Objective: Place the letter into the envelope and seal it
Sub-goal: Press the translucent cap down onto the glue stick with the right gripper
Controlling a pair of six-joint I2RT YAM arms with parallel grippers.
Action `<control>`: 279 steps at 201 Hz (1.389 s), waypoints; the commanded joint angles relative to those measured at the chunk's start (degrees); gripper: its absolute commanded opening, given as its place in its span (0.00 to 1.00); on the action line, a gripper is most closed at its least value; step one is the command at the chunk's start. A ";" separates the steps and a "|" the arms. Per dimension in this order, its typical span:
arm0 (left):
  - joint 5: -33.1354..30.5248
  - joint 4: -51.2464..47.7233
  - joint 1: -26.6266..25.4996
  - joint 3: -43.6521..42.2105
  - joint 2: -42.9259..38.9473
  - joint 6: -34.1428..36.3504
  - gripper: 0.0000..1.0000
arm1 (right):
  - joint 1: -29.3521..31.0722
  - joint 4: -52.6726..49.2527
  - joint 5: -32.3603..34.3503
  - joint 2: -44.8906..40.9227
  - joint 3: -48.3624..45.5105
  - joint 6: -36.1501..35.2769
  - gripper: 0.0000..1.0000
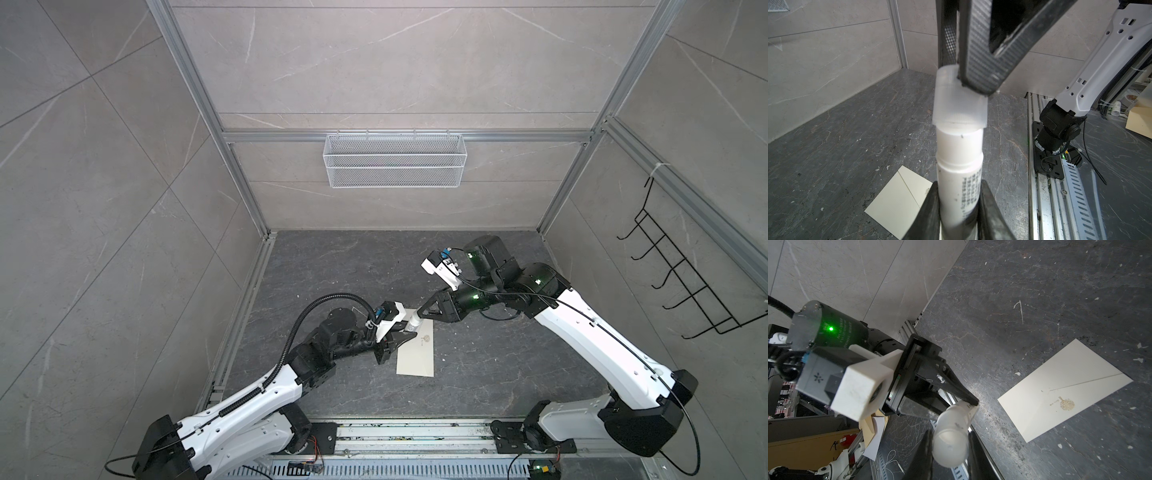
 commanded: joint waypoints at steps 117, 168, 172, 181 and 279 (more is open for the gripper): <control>1.68 3.92 -0.16 2.70 -0.11 -0.14 0.00 | 5.58 -8.54 7.06 6.11 6.50 -7.79 0.16; 1.69 4.11 -0.20 2.81 -0.03 -0.19 0.00 | 8.31 -11.79 10.29 9.01 8.26 -9.84 0.14; 1.60 4.14 -0.19 2.74 -0.03 -0.17 0.00 | 8.53 -11.78 10.35 9.16 8.10 -9.86 0.14; 1.51 4.28 -0.13 2.70 -0.17 -0.21 0.00 | 9.09 -11.88 10.51 9.58 7.75 -9.87 0.13; -0.88 6.74 -0.21 1.07 -1.86 0.05 0.00 | 12.94 -6.55 11.17 9.63 -1.88 -6.31 0.11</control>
